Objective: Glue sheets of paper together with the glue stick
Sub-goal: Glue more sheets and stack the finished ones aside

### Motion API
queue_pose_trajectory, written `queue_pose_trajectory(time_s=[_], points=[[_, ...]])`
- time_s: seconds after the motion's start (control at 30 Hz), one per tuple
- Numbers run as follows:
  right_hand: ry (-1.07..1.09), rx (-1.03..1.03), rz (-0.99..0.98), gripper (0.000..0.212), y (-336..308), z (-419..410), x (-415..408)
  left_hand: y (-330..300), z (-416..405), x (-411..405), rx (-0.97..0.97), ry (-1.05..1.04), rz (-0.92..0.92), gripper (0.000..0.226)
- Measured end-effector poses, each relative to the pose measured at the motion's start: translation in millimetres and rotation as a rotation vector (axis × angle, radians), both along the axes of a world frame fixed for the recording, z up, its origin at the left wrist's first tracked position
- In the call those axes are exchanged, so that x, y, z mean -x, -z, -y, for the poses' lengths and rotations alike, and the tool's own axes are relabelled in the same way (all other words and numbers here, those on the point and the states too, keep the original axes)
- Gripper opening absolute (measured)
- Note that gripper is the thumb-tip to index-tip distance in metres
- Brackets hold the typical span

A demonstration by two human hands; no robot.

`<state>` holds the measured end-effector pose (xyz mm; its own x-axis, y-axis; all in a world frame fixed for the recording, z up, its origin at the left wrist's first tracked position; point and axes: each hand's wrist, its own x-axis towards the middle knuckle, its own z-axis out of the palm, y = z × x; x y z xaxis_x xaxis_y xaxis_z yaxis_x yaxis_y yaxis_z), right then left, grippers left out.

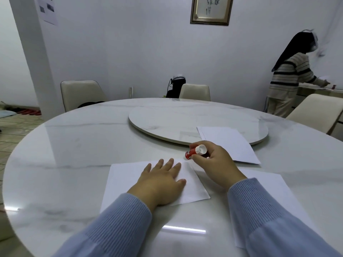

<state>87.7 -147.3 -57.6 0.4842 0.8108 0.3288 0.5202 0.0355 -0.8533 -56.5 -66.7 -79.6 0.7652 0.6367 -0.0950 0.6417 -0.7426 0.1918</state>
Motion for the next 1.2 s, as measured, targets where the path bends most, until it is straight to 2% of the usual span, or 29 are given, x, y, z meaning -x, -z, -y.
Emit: queue_pose_trajectory(time_s=[0.2,0.3,0.53,0.63,0.7,0.8,0.87,0.9,0.97,1.03,1.1,1.2], points=[[-0.062,0.072,0.054,0.016,-1.4,1.0,-2.5,-1.9,-0.2,-0.9,0.009,-0.014,0.003,0.061],[-0.098,0.092,0.010,0.014,-11.2,9.1,-6.3,-1.7,0.2,-1.1,0.014,-0.018,-0.004,0.061],[-0.319,0.190,-0.050,0.023,-26.4,27.5,-6.3,-1.3,0.5,0.6,0.016,-0.008,0.007,0.059],[-0.389,0.203,-0.083,0.019,-28.4,31.2,-6.7,-4.7,1.4,3.9,0.024,0.009,0.022,0.059],[-0.347,0.052,-0.162,0.018,-30.3,31.1,-9.1,-9.5,-0.2,7.6,0.028,0.038,0.006,0.059],[-0.129,-0.236,-0.254,0.015,-33.5,30.1,-11.7,-20.0,1.2,15.1,0.094,0.218,-0.035,0.056],[0.030,-0.314,-0.244,0.019,-33.5,28.9,-12.4,-26.1,1.6,18.5,0.120,0.267,0.039,0.058],[0.088,-0.320,-0.233,0.020,-32.9,28.0,-11.7,-27.4,1.5,19.1,0.081,0.198,0.100,0.059],[0.154,-0.313,-0.210,0.013,-31.5,26.1,-9.2,-24.9,1.4,17.7,-0.086,-0.113,0.152,0.064],[0.189,-0.297,-0.170,0.009,-29.8,23.4,-6.1,-20.4,7.4,15.4,-0.158,-0.342,0.048,0.082],[0.202,-0.284,-0.132,0.008,-27.5,20.8,-4.0,-11.2,12.6,11.1,-0.087,-0.240,-0.067,0.091],[0.165,-0.260,-0.063,0.006,-25.0,18.7,2.1,-12.5,11.9,12.4,0.115,0.109,-0.072,0.092]])
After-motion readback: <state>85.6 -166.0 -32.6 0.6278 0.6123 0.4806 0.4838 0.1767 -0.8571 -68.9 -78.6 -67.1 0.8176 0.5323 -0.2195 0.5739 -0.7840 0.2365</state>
